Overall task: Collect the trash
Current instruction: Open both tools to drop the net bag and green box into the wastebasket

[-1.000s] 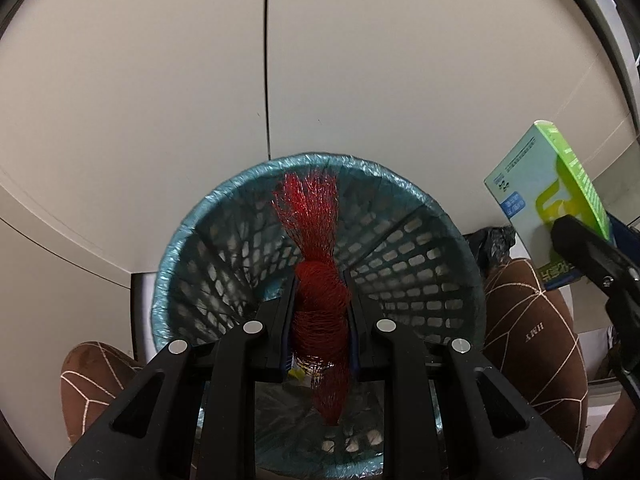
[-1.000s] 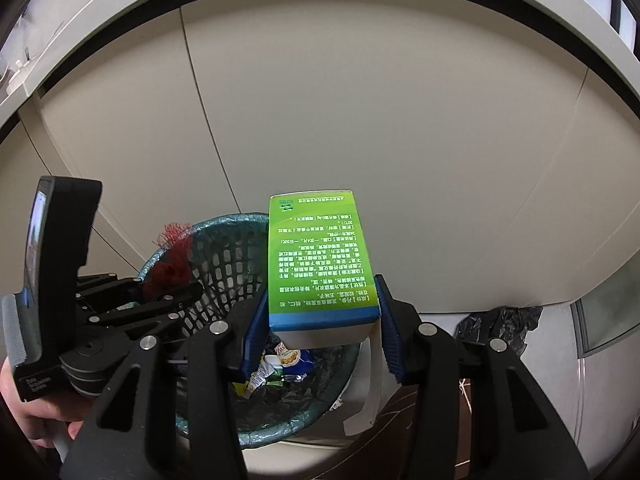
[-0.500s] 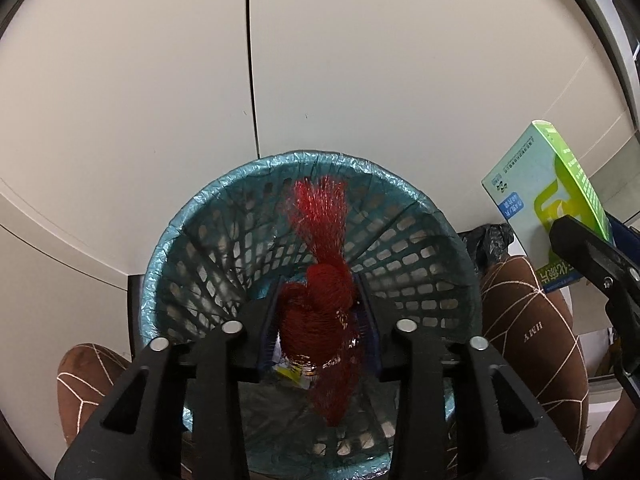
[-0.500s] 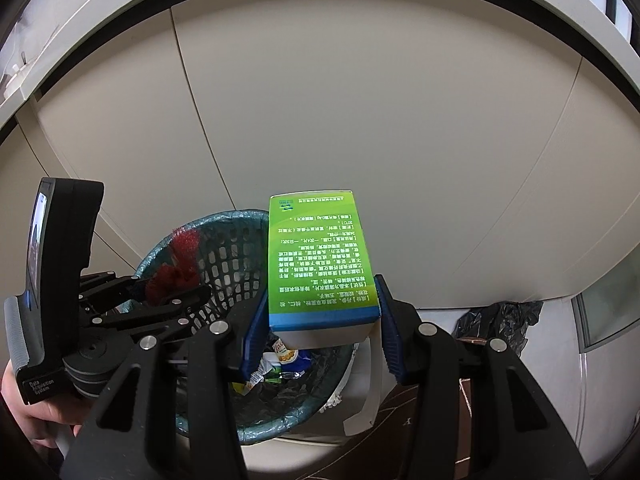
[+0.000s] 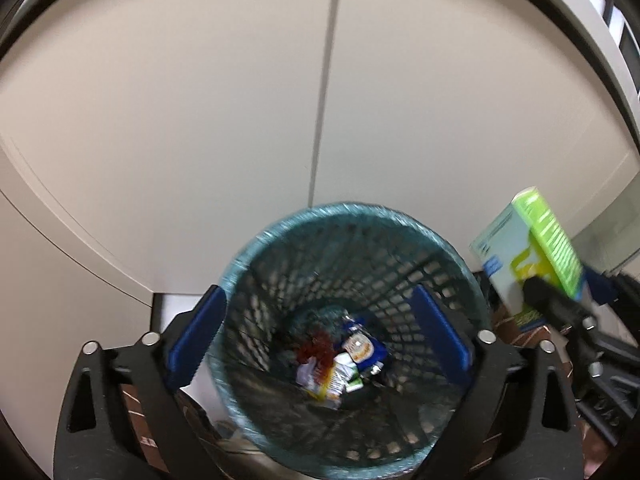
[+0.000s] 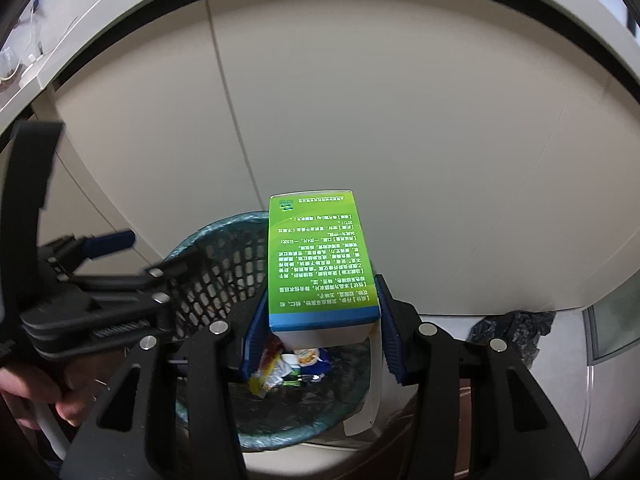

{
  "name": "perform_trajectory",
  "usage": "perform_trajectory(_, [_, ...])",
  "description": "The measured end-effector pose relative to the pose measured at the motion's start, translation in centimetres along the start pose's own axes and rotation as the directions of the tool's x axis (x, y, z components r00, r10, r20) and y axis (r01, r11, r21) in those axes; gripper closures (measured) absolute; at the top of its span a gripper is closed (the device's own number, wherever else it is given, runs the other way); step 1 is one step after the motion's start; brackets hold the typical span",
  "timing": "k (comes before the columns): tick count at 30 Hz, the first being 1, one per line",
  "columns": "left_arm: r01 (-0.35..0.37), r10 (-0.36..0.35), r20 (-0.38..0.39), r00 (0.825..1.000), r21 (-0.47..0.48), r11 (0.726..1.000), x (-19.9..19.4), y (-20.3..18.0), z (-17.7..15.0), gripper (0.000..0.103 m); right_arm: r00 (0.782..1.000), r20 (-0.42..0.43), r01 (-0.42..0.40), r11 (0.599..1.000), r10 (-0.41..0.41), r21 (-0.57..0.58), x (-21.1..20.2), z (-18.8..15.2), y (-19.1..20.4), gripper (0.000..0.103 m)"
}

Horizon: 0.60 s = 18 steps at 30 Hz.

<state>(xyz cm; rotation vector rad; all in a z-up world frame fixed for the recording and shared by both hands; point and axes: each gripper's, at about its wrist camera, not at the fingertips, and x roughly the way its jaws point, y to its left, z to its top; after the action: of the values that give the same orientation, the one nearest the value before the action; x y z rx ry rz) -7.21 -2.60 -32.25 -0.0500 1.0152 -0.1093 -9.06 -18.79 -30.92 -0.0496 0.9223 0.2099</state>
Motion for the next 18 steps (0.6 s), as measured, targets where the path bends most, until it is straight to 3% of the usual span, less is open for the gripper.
perform_trajectory(5, [-0.037, 0.037, 0.025, 0.999, -0.005, 0.999, -0.6, 2.0, 0.6, 0.006, 0.999, -0.049, -0.025, 0.999, 0.024, -0.023, 1.9, 0.2, 1.0, 0.057])
perform_trajectory(18, [-0.059, 0.059, -0.004, 0.998, -0.029, 0.998, -0.2, 4.4, 0.4, 0.006, 0.992, -0.118, -0.052, 0.998, 0.047, -0.036, 4.4, 0.0, 2.5, 0.055])
